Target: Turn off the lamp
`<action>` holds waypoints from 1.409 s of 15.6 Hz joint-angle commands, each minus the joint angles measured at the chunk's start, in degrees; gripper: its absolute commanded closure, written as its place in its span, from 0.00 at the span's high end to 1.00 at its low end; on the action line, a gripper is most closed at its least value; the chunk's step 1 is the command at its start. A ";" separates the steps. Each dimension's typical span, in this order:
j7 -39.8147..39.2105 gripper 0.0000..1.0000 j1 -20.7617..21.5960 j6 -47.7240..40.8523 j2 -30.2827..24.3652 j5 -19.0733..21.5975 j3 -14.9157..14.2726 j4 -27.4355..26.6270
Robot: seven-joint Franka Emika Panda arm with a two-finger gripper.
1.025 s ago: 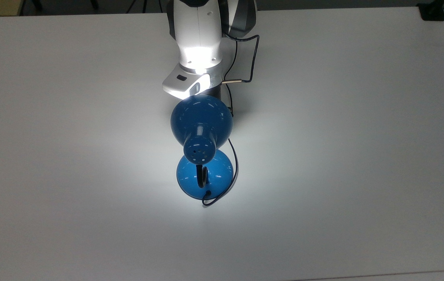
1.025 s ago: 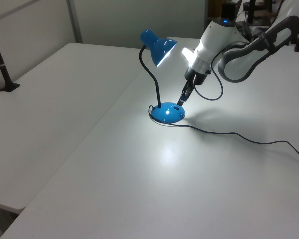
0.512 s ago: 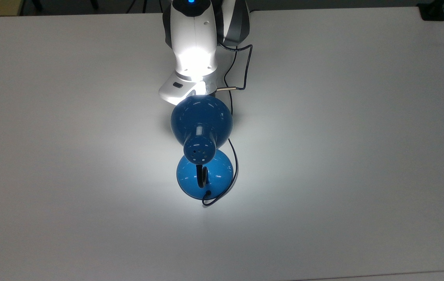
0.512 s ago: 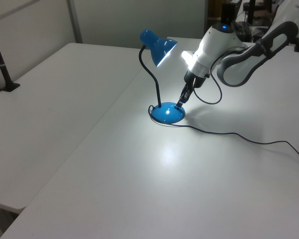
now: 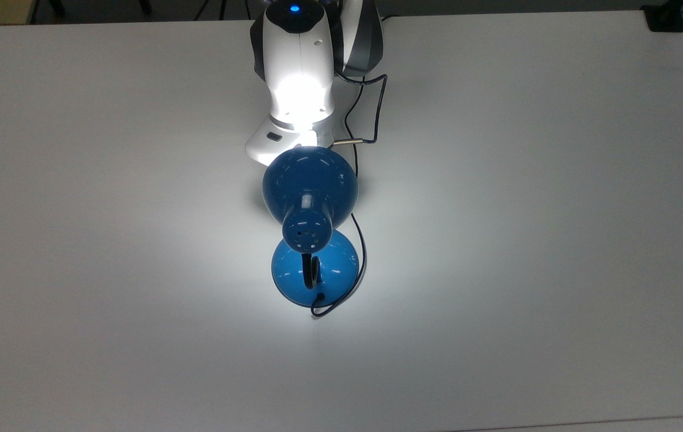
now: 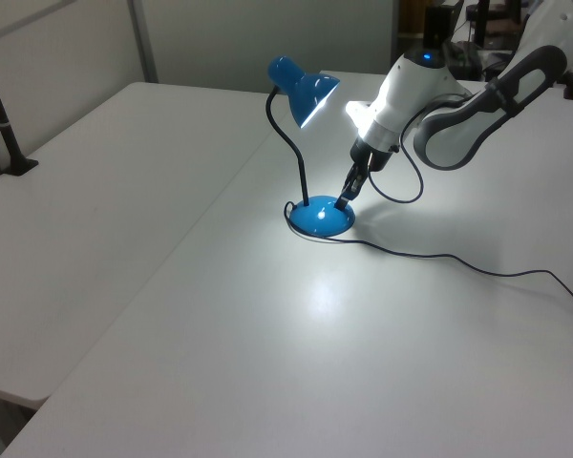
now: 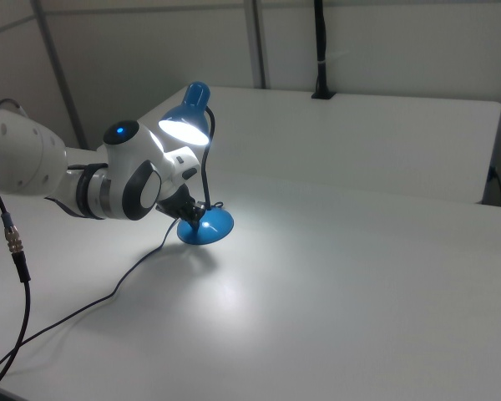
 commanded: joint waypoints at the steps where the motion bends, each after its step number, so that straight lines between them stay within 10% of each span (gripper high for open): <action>1: 0.61 0.00 0.08 0.29 1.16 -0.96 -0.17 0.06; 14: 1.49 0.00 -0.45 -25.61 -10.60 -0.16 -0.08 -0.56; 22: 2.63 0.00 0.25 -53.91 -17.39 -0.16 -0.08 10.58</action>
